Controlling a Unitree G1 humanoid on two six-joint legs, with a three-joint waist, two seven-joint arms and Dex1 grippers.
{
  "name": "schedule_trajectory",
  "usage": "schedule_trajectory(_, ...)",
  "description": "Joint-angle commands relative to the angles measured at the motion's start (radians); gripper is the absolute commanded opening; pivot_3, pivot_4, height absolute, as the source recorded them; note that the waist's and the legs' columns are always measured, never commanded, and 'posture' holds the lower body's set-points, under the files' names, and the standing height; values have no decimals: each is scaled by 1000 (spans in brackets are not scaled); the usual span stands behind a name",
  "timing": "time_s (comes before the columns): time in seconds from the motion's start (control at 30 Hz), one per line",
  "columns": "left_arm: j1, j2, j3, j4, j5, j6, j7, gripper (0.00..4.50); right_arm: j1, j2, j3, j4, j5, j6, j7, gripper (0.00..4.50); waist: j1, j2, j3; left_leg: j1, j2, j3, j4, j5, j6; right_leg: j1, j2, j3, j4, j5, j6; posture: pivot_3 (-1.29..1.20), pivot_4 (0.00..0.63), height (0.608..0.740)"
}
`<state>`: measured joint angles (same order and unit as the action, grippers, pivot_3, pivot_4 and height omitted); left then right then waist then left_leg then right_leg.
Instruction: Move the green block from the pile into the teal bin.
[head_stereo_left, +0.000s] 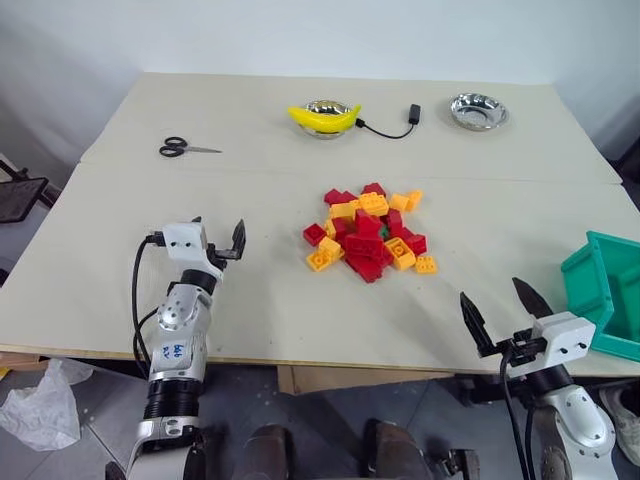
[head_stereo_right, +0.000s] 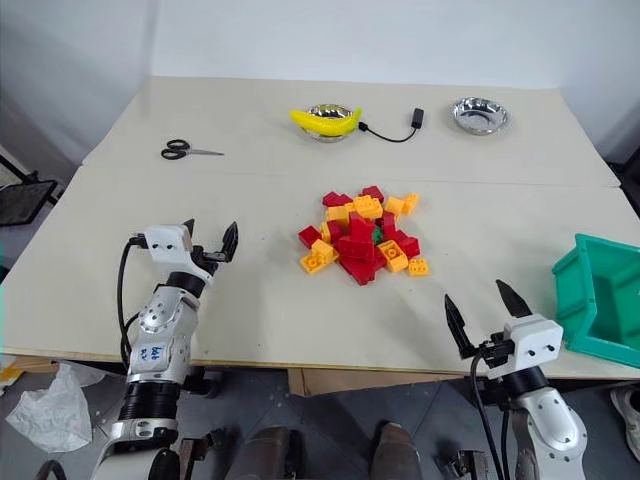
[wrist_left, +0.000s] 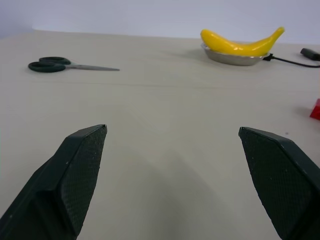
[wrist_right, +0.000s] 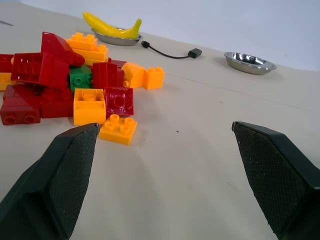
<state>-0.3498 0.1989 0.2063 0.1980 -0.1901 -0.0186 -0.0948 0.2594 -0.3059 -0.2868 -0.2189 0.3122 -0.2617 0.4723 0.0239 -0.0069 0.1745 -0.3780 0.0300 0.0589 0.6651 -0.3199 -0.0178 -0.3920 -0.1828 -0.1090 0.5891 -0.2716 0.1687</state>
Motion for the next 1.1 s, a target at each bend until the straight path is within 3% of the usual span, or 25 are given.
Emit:
schedule_trajectory(0.03,9,26,2,-65,-12,-10,-45,4500,-15,-33,-21,-1,37,9,27,4463,0,0,0,0,0,0,0,0,0,0,0,0,0,0,0,0,150,740)
schedule_trajectory(0.17,48,103,2,-172,-136,4,-266,4500,-54,-103,-57,-13,116,72,78,4463,-4,0,0,0,0,0,0,0,0,0,0,0,0,0,0,0,150,740)
schedule_trajectory(0.27,117,258,-3,-246,-206,56,-501,4500,-106,-226,-76,-8,204,154,203,4463,-12,1,0,0,0,0,0,0,0,0,0,0,0,0,-1,0,150,740)
schedule_trajectory(0.43,243,450,36,-378,-337,141,-754,4500,-230,-413,-63,46,309,308,398,4463,-24,2,1,2,1,2,-1,0,0,0,0,2,1,0,-1,0,150,740)
schedule_trajectory(0.7,320,483,62,-347,-311,81,-849,4500,-448,-487,43,240,232,297,606,4463,-21,2,1,2,1,2,0,-1,1,0,0,2,0,0,-1,0,150,740)
schedule_trajectory(0.83,310,461,55,-350,-312,97,-815,4500,-617,-422,195,138,254,535,534,4463,-31,2,1,2,1,2,0,-1,1,0,0,2,1,0,-1,0,150,740)
schedule_trajectory(0.93,300,446,34,-355,-295,93,-803,4500,-736,-355,323,118,184,665,455,3836,-36,2,1,2,2,3,0,-1,0,-1,0,2,2,0,-1,0,150,740)
schedule_trajectory(1.1,278,422,16,-367,-279,94,-777,4500,-848,-221,479,169,89,714,424,2150,-23,1,1,1,1,3,0,-2,0,-2,0,2,2,0,-1,0,150,740)
